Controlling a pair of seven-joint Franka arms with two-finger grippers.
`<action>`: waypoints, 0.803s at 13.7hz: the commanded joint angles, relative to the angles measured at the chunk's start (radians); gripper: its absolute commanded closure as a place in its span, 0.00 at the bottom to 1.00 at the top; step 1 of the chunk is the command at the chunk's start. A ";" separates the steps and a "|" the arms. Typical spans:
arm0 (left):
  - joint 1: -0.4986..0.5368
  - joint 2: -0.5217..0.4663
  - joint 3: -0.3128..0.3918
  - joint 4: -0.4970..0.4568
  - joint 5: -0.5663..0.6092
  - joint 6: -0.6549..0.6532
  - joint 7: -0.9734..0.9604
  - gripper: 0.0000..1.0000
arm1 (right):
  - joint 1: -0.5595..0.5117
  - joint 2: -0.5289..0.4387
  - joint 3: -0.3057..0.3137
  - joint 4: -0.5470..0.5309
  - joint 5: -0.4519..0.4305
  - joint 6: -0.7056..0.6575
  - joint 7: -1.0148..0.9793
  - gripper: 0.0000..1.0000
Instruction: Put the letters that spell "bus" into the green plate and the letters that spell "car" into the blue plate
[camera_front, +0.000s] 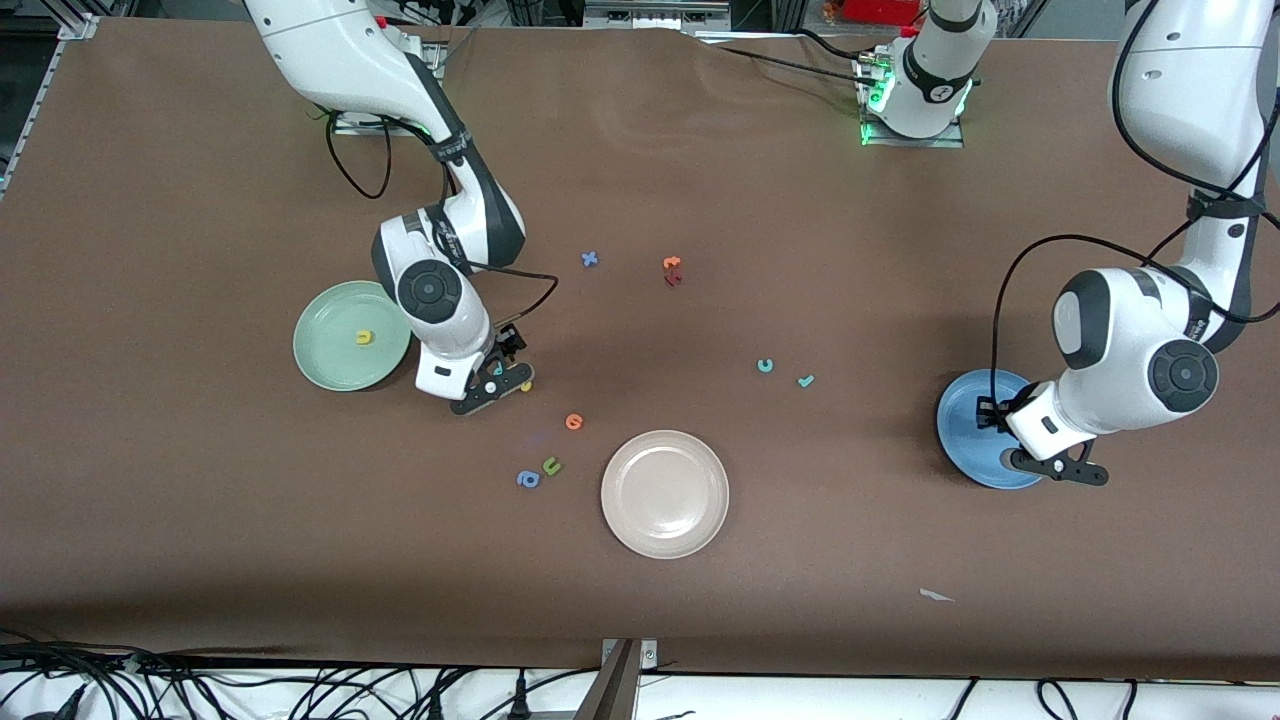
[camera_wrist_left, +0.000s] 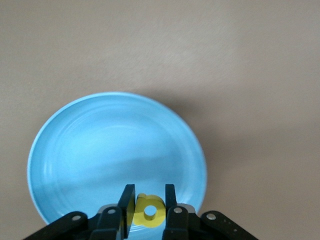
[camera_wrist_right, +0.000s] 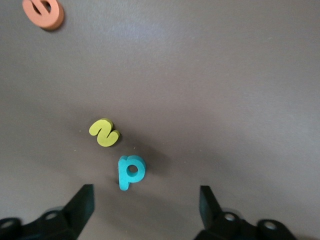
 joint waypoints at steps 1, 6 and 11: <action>-0.008 0.009 -0.014 0.024 0.046 -0.004 0.000 0.00 | -0.008 0.034 0.022 0.027 0.017 0.000 -0.025 0.35; -0.084 0.006 -0.114 0.012 0.014 -0.010 -0.328 0.00 | -0.015 0.051 0.037 0.023 0.019 0.045 -0.028 0.44; -0.093 -0.012 -0.253 -0.083 0.015 0.058 -0.549 0.00 | -0.017 0.059 0.037 0.024 0.019 0.046 -0.034 0.72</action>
